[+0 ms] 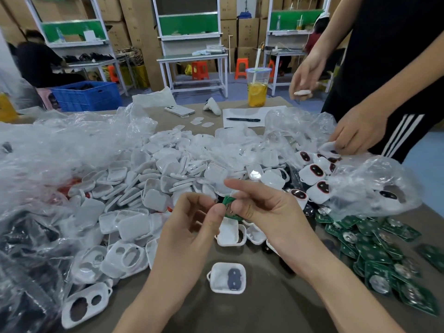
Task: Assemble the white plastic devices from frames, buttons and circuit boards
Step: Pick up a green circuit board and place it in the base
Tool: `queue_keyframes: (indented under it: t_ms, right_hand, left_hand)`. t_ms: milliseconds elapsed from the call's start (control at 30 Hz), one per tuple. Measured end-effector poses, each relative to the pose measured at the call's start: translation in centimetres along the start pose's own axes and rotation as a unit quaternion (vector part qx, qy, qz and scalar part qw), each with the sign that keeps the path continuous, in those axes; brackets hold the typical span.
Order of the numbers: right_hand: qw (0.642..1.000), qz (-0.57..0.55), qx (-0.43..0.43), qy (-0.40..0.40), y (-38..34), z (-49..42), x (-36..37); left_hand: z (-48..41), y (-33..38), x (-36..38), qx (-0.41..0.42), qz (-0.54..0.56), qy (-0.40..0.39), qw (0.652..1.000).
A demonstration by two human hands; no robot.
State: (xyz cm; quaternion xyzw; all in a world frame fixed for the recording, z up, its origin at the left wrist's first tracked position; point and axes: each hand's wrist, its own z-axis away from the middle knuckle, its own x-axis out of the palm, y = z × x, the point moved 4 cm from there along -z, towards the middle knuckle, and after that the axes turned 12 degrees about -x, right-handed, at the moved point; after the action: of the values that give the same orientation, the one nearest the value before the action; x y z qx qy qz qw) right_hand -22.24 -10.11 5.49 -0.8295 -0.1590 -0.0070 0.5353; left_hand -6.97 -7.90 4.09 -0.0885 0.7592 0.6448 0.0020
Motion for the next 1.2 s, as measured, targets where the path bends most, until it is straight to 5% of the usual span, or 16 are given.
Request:
queue_keyframes:
  t_ms: [1200]
  right_hand:
    - [0.988,0.143,0.031,-0.054,1.6,0.1,0.3]
  left_hand:
    - [-0.5,-0.1,0.1,-0.059,0.088,-0.061,0.992]
